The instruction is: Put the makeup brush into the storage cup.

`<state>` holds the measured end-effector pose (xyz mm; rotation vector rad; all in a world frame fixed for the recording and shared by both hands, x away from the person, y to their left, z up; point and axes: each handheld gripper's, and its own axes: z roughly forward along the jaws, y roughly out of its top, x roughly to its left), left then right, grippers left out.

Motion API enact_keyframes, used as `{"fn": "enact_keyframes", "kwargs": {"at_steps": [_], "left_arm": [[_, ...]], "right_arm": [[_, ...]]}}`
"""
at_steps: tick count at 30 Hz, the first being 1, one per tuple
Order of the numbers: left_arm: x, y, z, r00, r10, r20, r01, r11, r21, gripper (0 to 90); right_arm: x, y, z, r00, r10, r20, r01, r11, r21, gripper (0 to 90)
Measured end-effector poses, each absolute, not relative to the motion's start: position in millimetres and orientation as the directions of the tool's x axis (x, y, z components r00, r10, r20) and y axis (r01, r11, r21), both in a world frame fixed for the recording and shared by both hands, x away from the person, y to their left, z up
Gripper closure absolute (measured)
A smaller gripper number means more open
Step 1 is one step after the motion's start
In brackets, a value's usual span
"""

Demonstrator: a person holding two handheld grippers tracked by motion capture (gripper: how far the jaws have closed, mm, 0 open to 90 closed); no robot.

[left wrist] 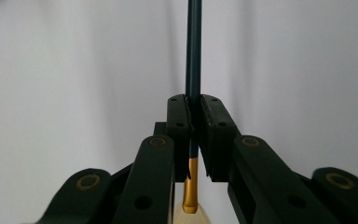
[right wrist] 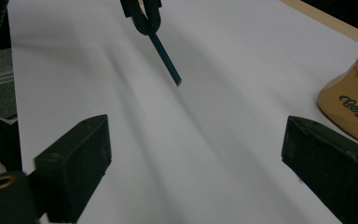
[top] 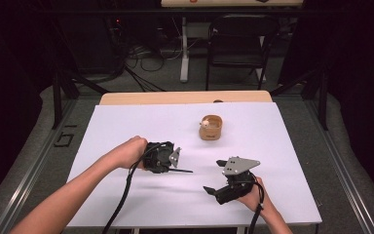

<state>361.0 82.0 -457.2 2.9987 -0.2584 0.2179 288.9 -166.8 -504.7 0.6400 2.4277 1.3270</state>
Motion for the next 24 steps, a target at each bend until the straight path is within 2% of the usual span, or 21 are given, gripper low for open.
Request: {"fn": "enact_keyframes", "kwargs": {"at_steps": [6, 9, 12, 14, 24], "left_arm": [[360, 68, -458, 0.971, -0.198, 0.133, -0.213, -0.971, 0.108, 83.0], [359, 62, -457, 0.966, -0.212, 0.151, -0.228, -0.968, 0.103, 83.0], [358, 56, -456, 0.964, -0.221, 0.149, -0.237, -0.966, 0.104, 83.0], [357, 52, -457, 0.964, -0.229, 0.133, -0.243, -0.964, 0.104, 83.0], [353, 32, -459, 0.952, -0.277, 0.127, -0.29, -0.952, 0.095, 83.0]], "right_arm": [[293, -158, -505, -0.861, 0.506, -0.058, 0.229, 0.486, 0.843, 17.0], [294, -155, -504, -0.863, 0.502, -0.061, 0.228, 0.493, 0.84, 22.6], [295, -152, -504, -0.863, 0.501, -0.065, 0.225, 0.497, 0.838, 30.0], [295, -151, -505, -0.86, 0.505, -0.07, 0.228, 0.504, 0.833, 39.5], [295, -146, -510, -0.877, 0.476, -0.067, 0.232, 0.542, 0.807, 60.5]]}}
